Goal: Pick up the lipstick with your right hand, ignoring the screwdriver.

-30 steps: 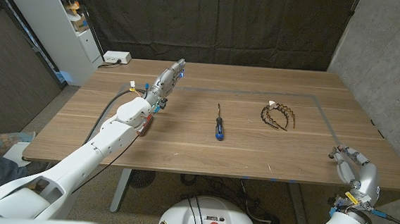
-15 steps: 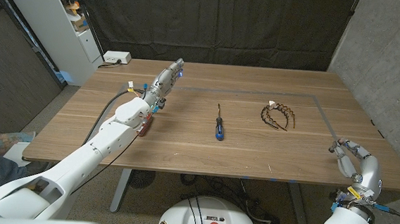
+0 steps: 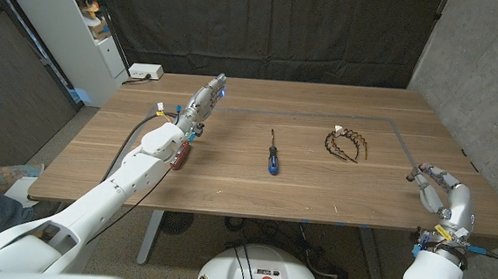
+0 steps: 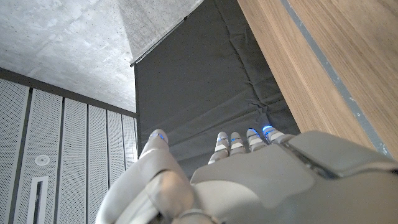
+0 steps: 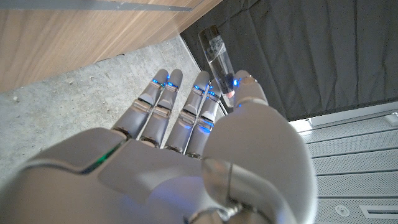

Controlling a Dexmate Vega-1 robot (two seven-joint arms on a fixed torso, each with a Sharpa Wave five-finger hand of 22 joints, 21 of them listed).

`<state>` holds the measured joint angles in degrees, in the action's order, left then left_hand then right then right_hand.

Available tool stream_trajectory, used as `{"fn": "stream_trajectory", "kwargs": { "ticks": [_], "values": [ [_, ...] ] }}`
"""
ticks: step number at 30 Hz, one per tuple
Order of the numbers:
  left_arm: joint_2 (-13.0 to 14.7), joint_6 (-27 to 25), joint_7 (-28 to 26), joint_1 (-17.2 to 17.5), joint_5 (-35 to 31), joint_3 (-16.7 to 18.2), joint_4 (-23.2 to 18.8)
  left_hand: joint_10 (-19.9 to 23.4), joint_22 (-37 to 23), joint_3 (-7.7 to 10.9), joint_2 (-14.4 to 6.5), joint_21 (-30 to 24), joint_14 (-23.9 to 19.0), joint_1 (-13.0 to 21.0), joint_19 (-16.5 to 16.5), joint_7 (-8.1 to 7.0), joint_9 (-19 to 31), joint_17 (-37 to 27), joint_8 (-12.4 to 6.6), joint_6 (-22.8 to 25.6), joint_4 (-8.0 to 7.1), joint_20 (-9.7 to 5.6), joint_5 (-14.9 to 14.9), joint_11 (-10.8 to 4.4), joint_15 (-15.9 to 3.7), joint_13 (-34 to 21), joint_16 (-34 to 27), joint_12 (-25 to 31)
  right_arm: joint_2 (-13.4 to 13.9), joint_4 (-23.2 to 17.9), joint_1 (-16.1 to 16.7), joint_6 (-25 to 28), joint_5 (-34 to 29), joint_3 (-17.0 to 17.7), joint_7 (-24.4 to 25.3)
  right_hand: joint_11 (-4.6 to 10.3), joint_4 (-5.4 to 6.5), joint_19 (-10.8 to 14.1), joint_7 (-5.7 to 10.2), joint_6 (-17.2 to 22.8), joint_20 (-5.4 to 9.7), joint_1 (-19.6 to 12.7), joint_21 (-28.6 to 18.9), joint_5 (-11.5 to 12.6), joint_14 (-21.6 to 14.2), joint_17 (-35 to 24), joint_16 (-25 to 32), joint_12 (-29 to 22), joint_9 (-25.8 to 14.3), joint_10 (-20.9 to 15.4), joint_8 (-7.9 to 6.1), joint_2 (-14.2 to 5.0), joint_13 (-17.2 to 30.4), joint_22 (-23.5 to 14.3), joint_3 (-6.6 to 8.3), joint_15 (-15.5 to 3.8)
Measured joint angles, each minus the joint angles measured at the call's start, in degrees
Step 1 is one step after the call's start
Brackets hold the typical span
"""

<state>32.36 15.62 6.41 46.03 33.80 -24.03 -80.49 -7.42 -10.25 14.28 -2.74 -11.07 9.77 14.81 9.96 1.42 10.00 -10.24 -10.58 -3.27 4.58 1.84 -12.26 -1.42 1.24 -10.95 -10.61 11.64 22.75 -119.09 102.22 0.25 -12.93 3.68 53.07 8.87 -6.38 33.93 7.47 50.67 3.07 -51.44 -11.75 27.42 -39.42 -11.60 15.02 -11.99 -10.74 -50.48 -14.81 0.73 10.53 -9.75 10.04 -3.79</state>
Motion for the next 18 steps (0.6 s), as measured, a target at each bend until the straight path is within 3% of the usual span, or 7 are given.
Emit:
{"fn": "stream_trajectory", "kwargs": {
  "ticks": [18],
  "values": [
    [0.1,0.5,0.3,0.0,0.2,0.4,0.4,0.0,0.0,0.18,0.0,0.0,0.0,0.0,0.0,0.00,0.0,0.0,0.00,0.0,0.17,0.00,0.0,0.00,0.00,0.0,0.0,0.0,0.8,-3.9,-0.1,0.2,-0.8,1.8,-5.2,0.00,0.16,0.3,0.00,0.0,-0.30,-0.4,0.0,-0.4,-0.7,0.0,-0.4,0.0,-0.1,0.0,0.62,-0.38,0.0,0.0,-0.16,0.09]
  ]
}}
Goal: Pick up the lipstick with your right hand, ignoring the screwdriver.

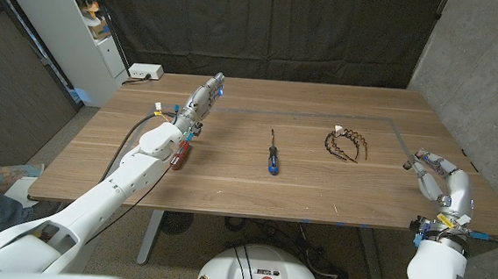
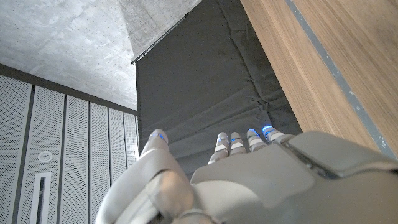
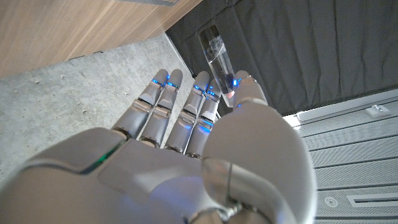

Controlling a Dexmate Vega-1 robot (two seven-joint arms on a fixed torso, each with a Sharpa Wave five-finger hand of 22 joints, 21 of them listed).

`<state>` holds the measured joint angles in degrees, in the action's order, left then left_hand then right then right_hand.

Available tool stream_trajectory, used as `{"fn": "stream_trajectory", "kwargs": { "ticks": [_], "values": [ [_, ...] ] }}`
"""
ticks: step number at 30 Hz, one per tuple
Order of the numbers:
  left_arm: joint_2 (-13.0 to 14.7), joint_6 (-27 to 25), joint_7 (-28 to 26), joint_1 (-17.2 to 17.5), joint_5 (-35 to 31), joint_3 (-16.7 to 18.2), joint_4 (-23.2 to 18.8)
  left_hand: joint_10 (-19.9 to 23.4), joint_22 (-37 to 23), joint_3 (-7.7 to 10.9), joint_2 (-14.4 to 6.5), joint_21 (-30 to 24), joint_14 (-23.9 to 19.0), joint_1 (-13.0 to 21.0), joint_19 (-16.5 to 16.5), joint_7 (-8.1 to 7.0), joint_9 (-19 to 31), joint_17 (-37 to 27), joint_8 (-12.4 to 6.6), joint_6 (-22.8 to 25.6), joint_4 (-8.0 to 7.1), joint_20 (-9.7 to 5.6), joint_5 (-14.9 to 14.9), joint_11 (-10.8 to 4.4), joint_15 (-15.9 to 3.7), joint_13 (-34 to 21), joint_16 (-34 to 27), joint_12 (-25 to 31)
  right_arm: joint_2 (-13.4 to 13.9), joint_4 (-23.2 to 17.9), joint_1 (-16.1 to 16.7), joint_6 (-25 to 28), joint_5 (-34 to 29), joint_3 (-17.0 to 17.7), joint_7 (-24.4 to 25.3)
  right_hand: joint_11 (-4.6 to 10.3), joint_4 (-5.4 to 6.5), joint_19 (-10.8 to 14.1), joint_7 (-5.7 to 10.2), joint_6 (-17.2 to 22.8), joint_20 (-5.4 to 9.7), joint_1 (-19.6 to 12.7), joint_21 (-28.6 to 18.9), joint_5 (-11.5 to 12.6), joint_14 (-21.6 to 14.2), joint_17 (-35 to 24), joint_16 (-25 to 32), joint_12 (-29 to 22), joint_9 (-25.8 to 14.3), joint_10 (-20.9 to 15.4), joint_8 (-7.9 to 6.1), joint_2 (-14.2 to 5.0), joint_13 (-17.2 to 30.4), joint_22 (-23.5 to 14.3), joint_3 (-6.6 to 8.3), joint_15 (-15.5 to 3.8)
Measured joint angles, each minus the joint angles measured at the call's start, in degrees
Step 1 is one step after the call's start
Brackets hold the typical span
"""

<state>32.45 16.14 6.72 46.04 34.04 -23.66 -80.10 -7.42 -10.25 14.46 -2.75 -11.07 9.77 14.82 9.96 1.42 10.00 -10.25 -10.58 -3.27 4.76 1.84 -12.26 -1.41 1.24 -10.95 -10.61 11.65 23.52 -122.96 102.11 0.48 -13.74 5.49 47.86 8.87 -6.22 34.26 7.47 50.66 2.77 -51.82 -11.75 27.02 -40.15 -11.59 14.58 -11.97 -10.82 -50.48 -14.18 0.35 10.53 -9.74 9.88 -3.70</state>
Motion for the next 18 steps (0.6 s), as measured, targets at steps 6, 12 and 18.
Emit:
{"fn": "stream_trajectory", "kwargs": {
  "ticks": [6,12,18],
  "values": [
    [0.0,0.0,-0.1,0.1,0.0,0.0,0.0,0.0,0.0,0.00,-0.2,0.0,0.0,0.2,0.0,0.00,0.0,0.0,0.00,0.0,0.00,0.00,0.0,0.00,0.00,0.0,0.0,0.0,0.2,-1.0,0.0,-0.3,0.3,0.8,-0.8,0.00,0.00,0.4,0.00,0.0,0.40,0.2,0.0,0.0,0.0,0.0,0.0,0.0,0.0,0.0,0.22,-0.23,0.0,0.0,0.00,0.00],
    [-0.3,0.2,-0.2,0.3,0.1,0.1,-0.2,0.0,0.0,0.00,-0.2,0.0,0.0,0.2,0.0,0.00,0.0,0.0,0.00,0.0,-0.01,0.00,0.0,0.00,0.00,0.0,0.0,0.0,0.2,-1.7,0.0,-1.0,0.8,1.3,-4.0,0.00,-0.01,0.4,0.00,0.0,0.40,0.6,0.0,-0.3,-0.1,0.0,0.0,0.3,0.0,0.0,0.43,-0.62,0.0,0.0,0.01,-0.11],
    [-0.6,0.5,-0.4,0.4,0.4,0.2,0.2,0.0,0.0,-0.01,-0.2,0.0,0.0,0.2,0.0,0.00,0.0,0.0,0.00,0.0,-0.01,0.00,0.0,0.00,0.00,0.0,0.0,0.0,-0.1,-3.4,0.2,-0.8,0.8,2.2,-5.5,0.00,0.23,0.4,0.00,0.0,0.40,0.6,0.0,-0.3,-0.4,0.0,0.0,0.3,0.0,0.0,0.44,-0.62,0.0,0.0,-0.23,-0.40]
  ]
}}
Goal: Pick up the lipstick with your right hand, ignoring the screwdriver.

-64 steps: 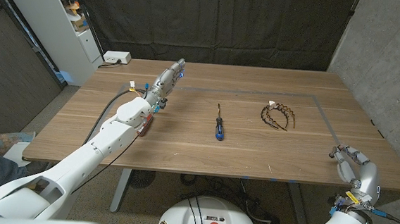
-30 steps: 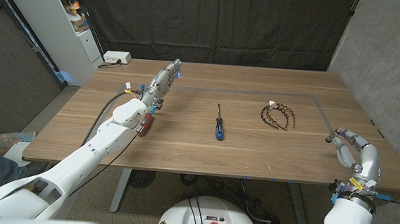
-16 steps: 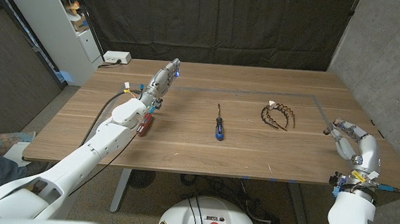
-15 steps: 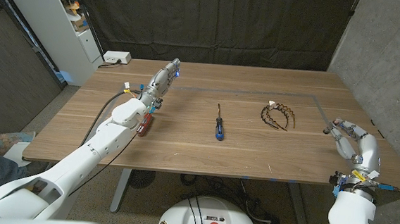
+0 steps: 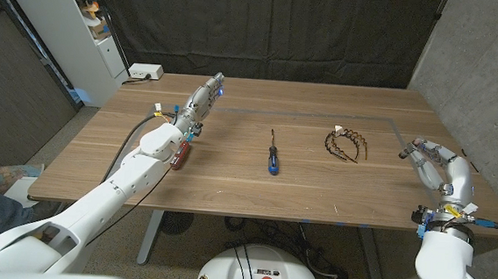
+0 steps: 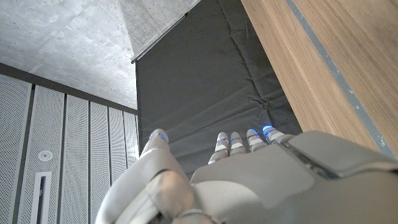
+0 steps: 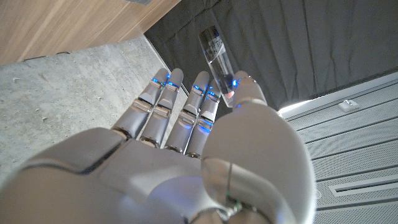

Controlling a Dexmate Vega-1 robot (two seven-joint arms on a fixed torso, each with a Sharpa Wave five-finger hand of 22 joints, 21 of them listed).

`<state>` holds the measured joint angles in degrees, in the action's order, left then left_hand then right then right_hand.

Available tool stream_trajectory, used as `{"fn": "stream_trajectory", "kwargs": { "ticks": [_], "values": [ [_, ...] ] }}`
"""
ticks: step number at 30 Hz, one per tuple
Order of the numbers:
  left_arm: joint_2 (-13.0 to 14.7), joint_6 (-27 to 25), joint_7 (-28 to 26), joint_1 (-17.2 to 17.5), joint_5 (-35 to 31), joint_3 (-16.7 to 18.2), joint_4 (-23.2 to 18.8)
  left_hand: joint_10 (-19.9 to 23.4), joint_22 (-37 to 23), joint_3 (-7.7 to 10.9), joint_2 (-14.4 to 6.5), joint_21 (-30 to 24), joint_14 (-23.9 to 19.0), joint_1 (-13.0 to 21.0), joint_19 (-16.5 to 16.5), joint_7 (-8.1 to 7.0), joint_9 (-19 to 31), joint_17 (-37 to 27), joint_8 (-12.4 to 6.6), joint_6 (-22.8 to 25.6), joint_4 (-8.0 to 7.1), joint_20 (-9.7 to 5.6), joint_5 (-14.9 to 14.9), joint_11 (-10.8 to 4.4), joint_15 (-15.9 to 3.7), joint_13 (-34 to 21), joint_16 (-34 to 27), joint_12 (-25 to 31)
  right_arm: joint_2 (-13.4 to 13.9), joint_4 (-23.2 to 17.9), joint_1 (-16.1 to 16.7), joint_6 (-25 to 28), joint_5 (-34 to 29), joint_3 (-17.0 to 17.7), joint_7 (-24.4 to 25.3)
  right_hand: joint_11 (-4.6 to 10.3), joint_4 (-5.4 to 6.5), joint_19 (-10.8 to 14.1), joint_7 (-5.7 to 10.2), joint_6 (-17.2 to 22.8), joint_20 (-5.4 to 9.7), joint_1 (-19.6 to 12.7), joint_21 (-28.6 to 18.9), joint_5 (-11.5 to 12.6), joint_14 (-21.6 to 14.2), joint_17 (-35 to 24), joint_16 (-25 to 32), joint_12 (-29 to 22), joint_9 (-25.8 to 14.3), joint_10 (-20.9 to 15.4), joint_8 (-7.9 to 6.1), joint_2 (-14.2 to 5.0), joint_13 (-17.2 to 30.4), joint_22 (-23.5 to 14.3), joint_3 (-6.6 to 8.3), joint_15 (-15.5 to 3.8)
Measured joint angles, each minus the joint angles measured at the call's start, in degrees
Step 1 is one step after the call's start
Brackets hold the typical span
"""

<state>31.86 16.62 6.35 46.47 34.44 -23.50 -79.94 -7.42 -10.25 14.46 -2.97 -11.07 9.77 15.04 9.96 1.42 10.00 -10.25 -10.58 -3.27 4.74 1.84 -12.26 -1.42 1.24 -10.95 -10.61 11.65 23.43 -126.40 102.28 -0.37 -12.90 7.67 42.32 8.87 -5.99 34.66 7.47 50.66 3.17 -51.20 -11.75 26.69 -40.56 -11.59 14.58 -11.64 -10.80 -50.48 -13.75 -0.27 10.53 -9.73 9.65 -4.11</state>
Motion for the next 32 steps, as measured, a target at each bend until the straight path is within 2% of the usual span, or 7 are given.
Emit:
{"fn": "stream_trajectory", "kwargs": {
  "ticks": [19,20,32],
  "values": [
    [-1.2,0.5,0.0,-0.5,0.3,0.0,2.1,-0.2,0.0,0.16,0.0,0.0,0.0,0.0,0.0,-0.31,0.0,0.0,0.00,0.3,0.16,0.00,0.0,0.20,0.00,0.0,0.0,0.0,-0.9,-2.4,-0.5,1.2,-0.3,1.7,-3.7,0.00,0.00,0.3,0.00,0.0,-0.31,-0.3,0.0,-0.4,-0.6,-0.3,-0.4,0.0,0.0,0.0,0.23,-0.29,0.0,0.0,0.00,0.00],
    [-1.3,0.8,0.3,-0.6,0.5,-0.1,2.3,-0.2,0.0,0.16,0.0,0.0,0.0,0.0,0.0,-0.31,0.0,0.0,0.00,0.3,0.16,0.00,0.0,0.20,0.00,0.0,0.0,0.0,-1.4,-3.5,-0.9,1.3,-0.3,2.6,-3.9,0.00,0.00,0.3,0.00,0.0,-0.31,-0.3,0.0,-0.4,-0.6,-0.3,-0.4,0.0,0.0,0.0,0.23,-0.29,0.0,0.0,0.00,0.00],
    [-2.0,1.0,0.9,-1.6,0.5,-0.5,3.8,-0.2,0.0,0.06,0.0,0.0,0.0,0.0,0.0,-0.31,0.0,0.0,0.00,0.3,0.26,0.00,0.0,0.20,0.00,0.0,0.0,0.0,-2.3,-5.4,-1.8,2.3,-0.5,4.3,-5.6,-0.19,0.00,0.3,-0.31,0.3,-0.31,-0.3,0.0,-0.6,-1.0,-0.3,-0.4,0.0,0.0,-0.2,0.23,-0.30,0.0,0.0,0.00,-0.20]
  ]
}}
